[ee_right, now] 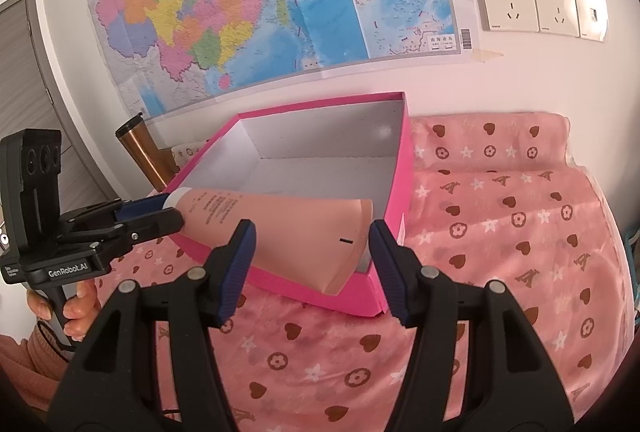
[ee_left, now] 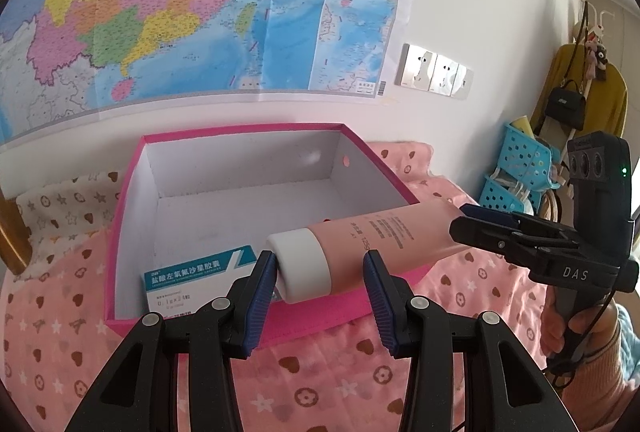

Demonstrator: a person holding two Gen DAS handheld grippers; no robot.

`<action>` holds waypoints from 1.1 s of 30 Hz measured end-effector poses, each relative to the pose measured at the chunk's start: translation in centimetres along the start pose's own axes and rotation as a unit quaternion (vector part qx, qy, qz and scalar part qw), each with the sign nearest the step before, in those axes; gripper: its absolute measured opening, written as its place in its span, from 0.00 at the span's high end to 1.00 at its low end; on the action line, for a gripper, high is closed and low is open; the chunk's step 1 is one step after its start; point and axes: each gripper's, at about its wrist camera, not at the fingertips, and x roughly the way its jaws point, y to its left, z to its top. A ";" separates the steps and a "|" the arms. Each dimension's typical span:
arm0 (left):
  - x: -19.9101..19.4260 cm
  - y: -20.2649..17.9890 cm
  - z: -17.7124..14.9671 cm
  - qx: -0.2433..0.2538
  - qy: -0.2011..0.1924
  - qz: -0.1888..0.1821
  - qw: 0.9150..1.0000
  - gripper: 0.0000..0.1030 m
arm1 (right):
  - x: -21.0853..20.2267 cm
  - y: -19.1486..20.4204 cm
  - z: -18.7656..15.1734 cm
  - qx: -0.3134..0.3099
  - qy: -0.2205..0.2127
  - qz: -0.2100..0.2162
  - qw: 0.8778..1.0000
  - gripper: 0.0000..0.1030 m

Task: Organize rigid objects
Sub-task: 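Lift the pink tube with the right gripper over the magenta box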

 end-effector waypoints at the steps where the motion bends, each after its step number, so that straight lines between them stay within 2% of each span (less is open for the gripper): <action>1: 0.1 0.0 0.0 0.000 0.000 0.000 1.000 0.57 | 0.0 0.0 0.0 -0.001 0.000 0.000 1.000 0.41; 33: 2.5 1.0 0.7 -0.012 0.018 0.007 1.000 0.57 | 2.3 -0.9 0.5 -0.002 0.021 -0.013 1.000 0.41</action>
